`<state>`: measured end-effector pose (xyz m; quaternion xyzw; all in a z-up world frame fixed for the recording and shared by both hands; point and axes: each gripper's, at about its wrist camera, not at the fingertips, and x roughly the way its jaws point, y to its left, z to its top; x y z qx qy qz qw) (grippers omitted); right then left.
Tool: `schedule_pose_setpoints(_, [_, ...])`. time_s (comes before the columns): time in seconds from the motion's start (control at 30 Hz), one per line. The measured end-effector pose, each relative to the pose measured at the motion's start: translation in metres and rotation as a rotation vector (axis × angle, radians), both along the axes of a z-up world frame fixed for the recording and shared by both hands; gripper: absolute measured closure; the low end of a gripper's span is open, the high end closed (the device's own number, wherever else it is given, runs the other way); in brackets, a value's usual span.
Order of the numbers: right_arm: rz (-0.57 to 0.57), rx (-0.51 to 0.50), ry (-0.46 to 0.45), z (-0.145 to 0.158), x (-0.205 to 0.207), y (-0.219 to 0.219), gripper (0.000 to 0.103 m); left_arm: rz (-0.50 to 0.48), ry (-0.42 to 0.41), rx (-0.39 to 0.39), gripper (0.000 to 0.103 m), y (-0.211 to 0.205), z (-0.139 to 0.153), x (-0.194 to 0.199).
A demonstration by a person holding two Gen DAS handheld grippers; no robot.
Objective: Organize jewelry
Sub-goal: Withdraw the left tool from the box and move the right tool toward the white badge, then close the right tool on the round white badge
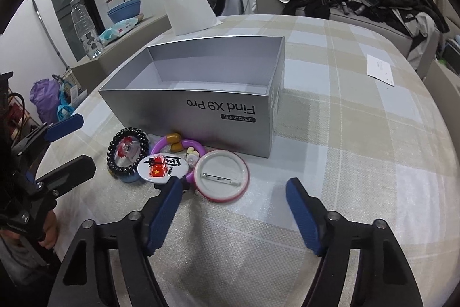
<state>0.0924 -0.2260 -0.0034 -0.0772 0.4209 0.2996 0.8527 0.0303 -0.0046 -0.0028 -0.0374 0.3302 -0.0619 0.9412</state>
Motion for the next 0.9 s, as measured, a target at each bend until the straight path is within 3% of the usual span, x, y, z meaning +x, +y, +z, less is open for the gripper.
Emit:
schedule_pose_setpoints(0.43, [0.007, -0.071, -0.024, -0.002, 0.002, 0.007, 0.034, -0.004, 0.006, -0.001, 0.001, 0.0, 0.0, 0.002])
schedule_pose_setpoints(0.5, [0.014, -0.082, -0.035, -0.002, 0.002, 0.011, 0.04, -0.004, 0.007, -0.001, 0.001, 0.0, 0.0, 0.002])
schedule_pose_setpoints(0.67, [0.027, -0.08, -0.042, -0.003, 0.003, 0.014, 0.043, -0.006, 0.006, -0.001, 0.001, 0.001, 0.0, 0.002])
schedule_pose_setpoints(0.9, [0.048, -0.078, -0.05, -0.002, 0.002, 0.015, 0.065, -0.004, 0.008, -0.002, 0.001, 0.0, -0.001, 0.002])
